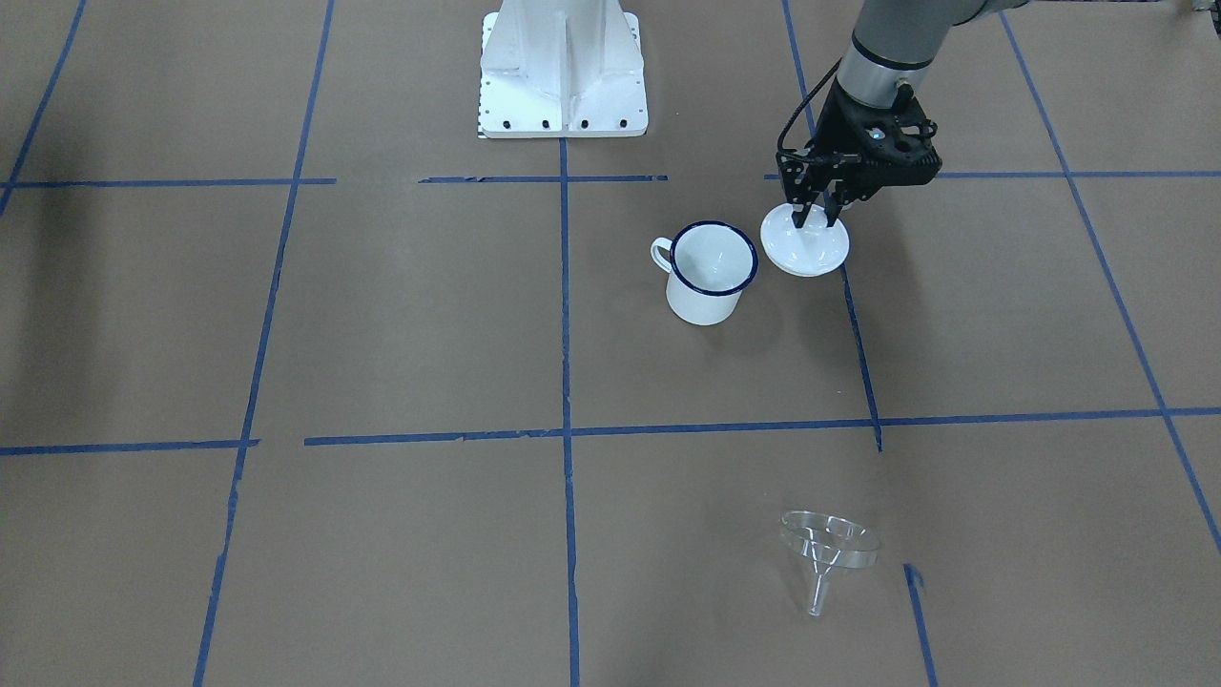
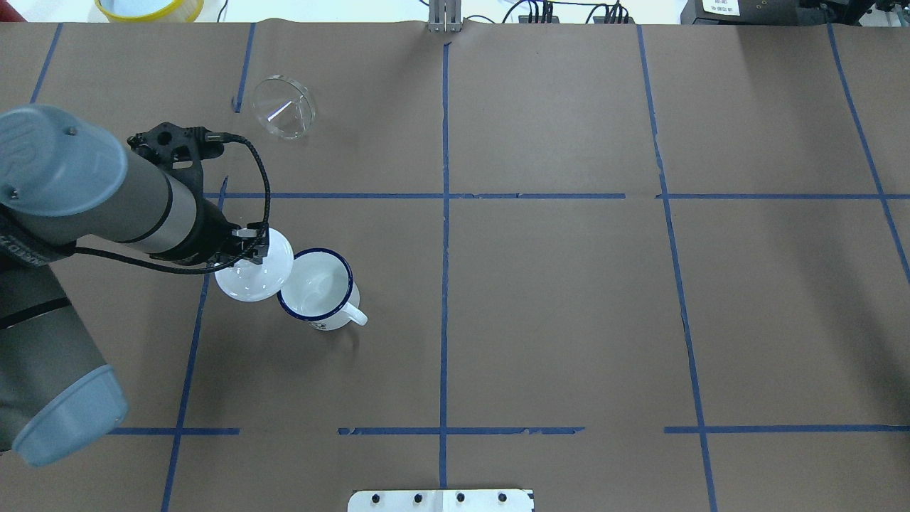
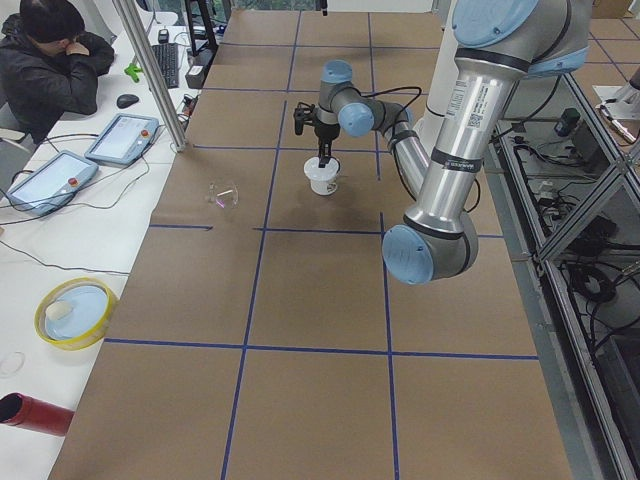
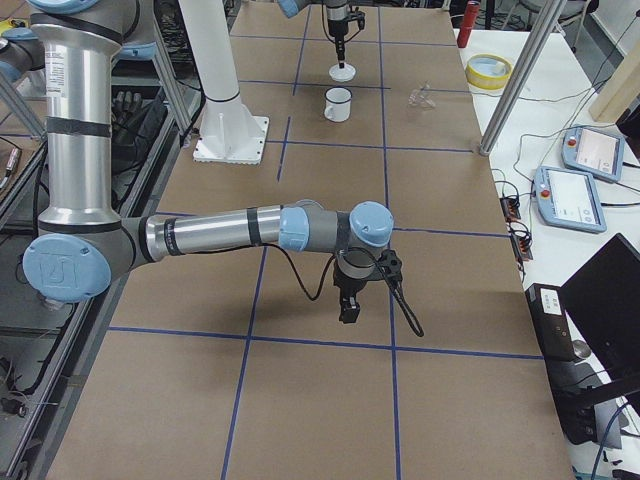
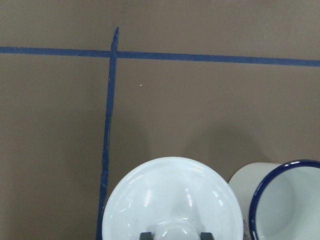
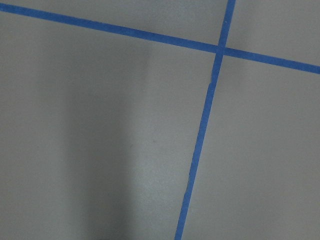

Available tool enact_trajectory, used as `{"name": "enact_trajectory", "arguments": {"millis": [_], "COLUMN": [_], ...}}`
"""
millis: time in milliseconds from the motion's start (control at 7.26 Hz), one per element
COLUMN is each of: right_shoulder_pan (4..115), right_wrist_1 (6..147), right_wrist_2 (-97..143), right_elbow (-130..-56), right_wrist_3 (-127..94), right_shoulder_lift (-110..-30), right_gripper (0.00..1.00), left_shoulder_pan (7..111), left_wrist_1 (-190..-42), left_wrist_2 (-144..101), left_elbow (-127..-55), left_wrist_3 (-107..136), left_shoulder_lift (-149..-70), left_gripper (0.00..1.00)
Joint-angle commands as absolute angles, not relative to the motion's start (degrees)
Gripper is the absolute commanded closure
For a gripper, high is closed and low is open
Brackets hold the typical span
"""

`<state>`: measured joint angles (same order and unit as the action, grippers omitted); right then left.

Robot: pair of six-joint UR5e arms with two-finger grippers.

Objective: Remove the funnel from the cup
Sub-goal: 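Lift the white funnel and carry it over the white mug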

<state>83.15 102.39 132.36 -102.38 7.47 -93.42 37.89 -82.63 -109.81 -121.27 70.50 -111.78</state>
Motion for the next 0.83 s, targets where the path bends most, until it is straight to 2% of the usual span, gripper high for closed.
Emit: {"name": "enact_trajectory", "arguments": {"millis": [0, 688], "right_shoulder_pan": [83.1, 83.1], "right_wrist_1": [102.4, 102.4], "right_wrist_2": [132.4, 132.4], "right_elbow": [-102.4, -102.4], "right_wrist_3": [7.5, 7.5], "right_shoulder_lift": [-93.4, -93.4], "right_gripper": [0.00, 0.00], "left_shoulder_pan": [36.9, 33.7], "left_wrist_1": [-81.2, -81.4], "left_wrist_2": [-111.3, -110.9], "left_elbow": [-116.5, -115.2], "left_wrist_3": [74.0, 76.6], "left_shoulder_lift": [-117.5, -118.0], "left_gripper": [1.00, 1.00]}}
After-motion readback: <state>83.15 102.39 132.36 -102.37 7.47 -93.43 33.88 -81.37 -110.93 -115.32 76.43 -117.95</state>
